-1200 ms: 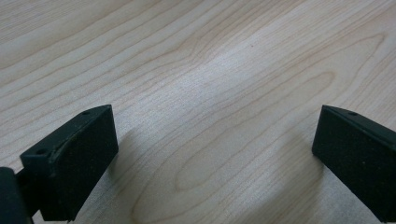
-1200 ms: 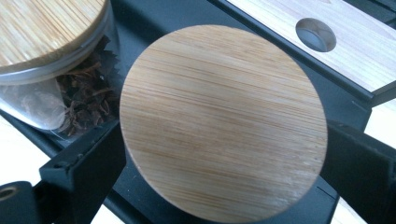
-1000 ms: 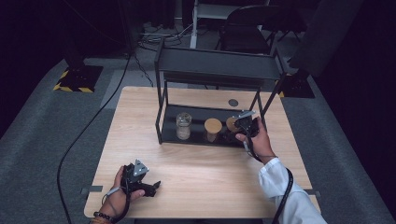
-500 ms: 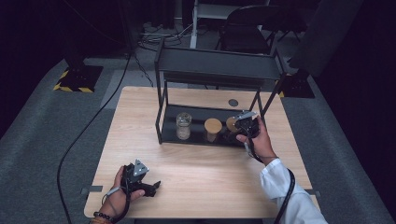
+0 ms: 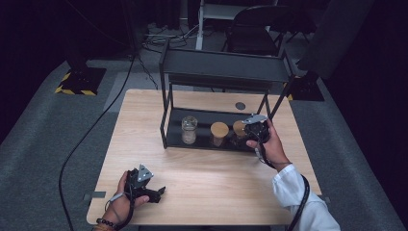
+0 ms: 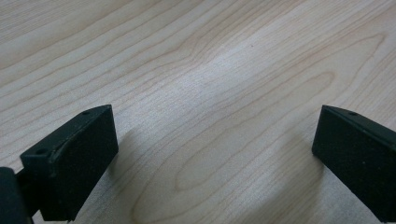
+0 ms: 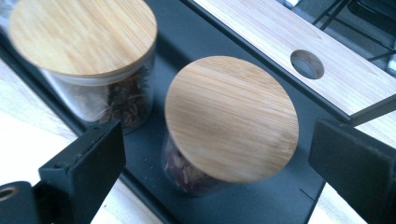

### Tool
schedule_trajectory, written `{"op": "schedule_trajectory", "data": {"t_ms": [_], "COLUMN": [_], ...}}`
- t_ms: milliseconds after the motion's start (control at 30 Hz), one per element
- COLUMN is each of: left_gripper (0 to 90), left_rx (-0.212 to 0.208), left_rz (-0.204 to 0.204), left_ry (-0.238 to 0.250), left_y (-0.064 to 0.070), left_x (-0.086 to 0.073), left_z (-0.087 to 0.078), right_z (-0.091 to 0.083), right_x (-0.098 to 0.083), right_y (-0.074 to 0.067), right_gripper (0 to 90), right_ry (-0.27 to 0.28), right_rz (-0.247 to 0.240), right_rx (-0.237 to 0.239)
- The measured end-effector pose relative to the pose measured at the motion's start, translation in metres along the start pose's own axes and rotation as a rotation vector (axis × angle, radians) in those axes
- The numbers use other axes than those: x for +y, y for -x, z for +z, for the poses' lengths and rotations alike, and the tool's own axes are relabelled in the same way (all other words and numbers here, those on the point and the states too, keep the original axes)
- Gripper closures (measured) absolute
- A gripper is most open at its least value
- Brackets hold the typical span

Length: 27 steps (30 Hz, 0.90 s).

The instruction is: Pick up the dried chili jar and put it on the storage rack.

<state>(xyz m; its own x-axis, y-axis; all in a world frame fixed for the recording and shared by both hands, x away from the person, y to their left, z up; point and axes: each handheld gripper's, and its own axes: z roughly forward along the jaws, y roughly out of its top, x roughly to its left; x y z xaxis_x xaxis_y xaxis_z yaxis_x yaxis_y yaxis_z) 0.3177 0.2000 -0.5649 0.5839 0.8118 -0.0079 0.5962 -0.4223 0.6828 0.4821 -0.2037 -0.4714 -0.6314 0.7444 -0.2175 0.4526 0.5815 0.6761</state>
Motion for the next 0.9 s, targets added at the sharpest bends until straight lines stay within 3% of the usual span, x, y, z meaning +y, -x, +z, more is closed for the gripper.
{"op": "schedule_trajectory", "data": {"t_ms": [367,900], "left_gripper": [0.0,0.0], "left_rx": [0.000,0.000], "left_rz": [0.000,0.000], "left_ry": [-0.001,0.000], "left_y": [0.000,0.000], "left_x": [0.000,0.000], "left_z": [0.000,0.000], "right_z": [-0.026,-0.053], "right_x": [-0.007,-0.030], "right_y": [-0.007,-0.027], "right_gripper": [3.7,3.5], "right_ry": [0.043,0.088], "right_rz": [-0.019,-0.076], "right_rx": [0.032,0.008]}}
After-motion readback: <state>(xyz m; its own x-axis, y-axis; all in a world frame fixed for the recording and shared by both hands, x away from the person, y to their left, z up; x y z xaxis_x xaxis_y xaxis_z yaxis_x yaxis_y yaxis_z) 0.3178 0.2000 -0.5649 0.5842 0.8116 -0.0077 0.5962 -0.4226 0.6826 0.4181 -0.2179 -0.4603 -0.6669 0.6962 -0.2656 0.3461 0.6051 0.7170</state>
